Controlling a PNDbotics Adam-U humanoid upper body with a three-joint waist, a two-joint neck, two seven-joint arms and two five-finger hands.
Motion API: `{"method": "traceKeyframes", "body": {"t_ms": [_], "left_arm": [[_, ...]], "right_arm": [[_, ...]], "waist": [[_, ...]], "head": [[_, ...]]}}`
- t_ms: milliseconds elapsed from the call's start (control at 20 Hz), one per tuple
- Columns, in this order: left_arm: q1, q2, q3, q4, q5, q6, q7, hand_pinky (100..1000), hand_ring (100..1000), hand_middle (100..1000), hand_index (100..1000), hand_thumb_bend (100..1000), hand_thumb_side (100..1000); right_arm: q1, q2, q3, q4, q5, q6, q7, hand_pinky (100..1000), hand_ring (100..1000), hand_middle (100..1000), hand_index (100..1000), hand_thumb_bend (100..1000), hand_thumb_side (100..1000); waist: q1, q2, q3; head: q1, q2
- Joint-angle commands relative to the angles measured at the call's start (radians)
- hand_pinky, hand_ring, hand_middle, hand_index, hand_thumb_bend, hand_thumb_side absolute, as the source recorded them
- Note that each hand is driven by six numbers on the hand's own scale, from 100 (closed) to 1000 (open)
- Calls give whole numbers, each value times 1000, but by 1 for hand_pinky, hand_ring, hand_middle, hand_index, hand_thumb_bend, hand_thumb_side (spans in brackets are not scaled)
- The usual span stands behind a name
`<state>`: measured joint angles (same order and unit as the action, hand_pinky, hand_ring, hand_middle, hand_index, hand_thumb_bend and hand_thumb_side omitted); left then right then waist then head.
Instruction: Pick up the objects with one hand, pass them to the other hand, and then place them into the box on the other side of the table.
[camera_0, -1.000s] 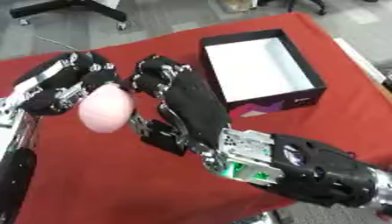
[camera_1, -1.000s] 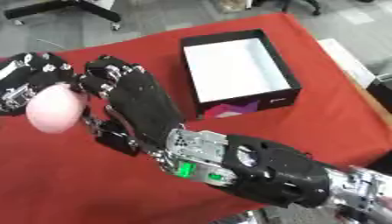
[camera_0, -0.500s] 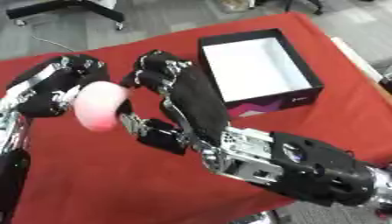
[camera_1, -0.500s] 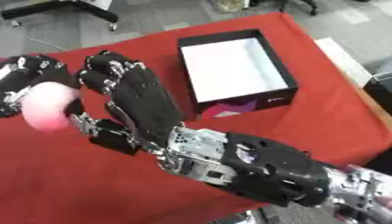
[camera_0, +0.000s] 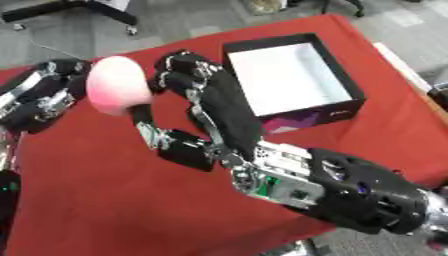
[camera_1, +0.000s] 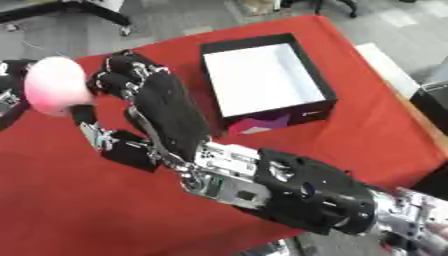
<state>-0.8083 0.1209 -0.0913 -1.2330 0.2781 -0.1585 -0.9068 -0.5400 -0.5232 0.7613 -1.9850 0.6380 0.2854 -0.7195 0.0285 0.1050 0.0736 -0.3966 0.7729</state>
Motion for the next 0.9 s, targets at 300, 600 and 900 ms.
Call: {"method": "traceKeyframes", "body": {"t_ms": [300,600,900], "left_arm": [[8,39,168,-100,50,66,33,650,555,509,623,100,557],[78,120,250,-225,115,68,122,657,557,512,625,100,529],[181,152,288,-363,157,50,162,662,558,513,627,100,526]], "right_arm": [[24,-87,-82,-15,-48,0,-58,240,663,423,269,100,213],[124,-190,-182,-15,-66,76,-138,252,679,428,277,100,214],[206,-278,-284,-15,-134,234,-186,240,726,428,295,100,248]], "waist": [[-5,-16,6],[-2,-14,19],[1,-10,33]], "head": [[-54,-3],[-166,-3],[-276,-3]]}}
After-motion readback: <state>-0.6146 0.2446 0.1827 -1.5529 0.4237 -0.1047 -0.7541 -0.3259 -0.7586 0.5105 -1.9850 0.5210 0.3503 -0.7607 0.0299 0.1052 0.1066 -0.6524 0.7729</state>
